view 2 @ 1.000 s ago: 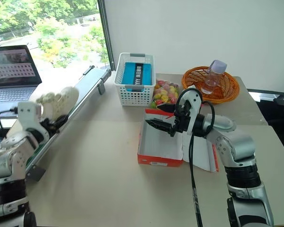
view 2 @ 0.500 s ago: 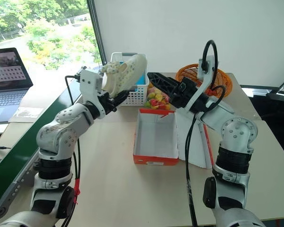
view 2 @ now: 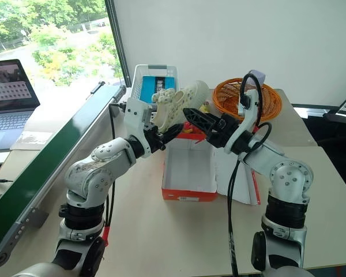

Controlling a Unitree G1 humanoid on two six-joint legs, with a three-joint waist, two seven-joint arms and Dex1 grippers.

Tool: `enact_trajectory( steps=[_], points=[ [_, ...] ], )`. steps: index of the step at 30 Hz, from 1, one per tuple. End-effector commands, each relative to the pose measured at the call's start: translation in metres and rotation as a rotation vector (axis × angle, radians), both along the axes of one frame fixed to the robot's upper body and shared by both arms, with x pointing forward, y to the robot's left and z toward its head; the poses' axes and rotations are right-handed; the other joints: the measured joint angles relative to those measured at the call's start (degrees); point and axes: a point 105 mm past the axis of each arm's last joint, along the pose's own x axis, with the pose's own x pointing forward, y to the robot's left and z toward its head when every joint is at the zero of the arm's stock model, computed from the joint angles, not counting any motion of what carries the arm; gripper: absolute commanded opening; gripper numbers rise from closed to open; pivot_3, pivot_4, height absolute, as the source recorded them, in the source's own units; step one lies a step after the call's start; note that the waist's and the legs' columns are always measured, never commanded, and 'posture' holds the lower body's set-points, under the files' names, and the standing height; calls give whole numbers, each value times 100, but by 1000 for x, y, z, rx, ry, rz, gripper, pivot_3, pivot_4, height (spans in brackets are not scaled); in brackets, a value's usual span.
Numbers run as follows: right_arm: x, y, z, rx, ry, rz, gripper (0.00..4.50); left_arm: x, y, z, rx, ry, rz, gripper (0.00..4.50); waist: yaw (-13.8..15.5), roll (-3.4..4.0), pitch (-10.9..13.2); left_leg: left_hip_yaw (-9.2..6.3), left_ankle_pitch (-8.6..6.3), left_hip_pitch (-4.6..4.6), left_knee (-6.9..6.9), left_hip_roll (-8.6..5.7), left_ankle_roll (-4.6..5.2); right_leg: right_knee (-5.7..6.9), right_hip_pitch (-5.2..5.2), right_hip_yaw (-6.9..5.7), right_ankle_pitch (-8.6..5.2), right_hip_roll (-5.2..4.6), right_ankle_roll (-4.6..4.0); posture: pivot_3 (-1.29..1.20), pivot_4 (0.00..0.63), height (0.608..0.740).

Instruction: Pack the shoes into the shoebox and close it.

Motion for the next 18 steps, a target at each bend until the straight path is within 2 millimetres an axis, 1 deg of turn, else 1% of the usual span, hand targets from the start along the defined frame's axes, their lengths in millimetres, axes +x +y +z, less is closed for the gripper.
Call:
enact_trajectory(
  steps=[1, 5, 11, 14, 18],
  points=[
    [5, -3, 0, -15, -27, -25, 4500, -14, -10, 20, -32, -67, -49, 2662, -2, 0, 0, 0, 0, -2, 0, 0, 0, -1, -1, 0, 0, 0, 0, 0, 150, 740],
    [11, 3, -1, -6, -31, -13, 4500, -23, -14, 8, -21, -21, -77, 2662, -10, 1, 0, -1, 0, -3, 0, -1, 0, 1, -2, 1, 0, 0, 0, 0, 150, 740],
    [22, 14, -4, 18, -34, 7, 4500, -29, -16, -1, -30, 25, -73, 2662, -35, 1, 0, -5, 0, 1, 1, -1, 0, 3, 0, 4, 0, 5, 0, 0, 150, 740],
    [24, 16, -2, 45, -35, 10, 3803, -28, -12, -2, -32, 31, -55, 2647, -35, 3, 2, -5, 0, -1, 0, -1, 0, 2, -1, 4, 0, 6, 0, 0, 150, 740],
    [23, 20, 2, 66, -45, 18, 2449, -30, -13, -3, -44, 43, -57, 2647, -24, 3, 2, -7, 0, -2, 1, -1, 0, 2, 0, 3, 0, 6, 0, 0, 150, 740]
  ],
)
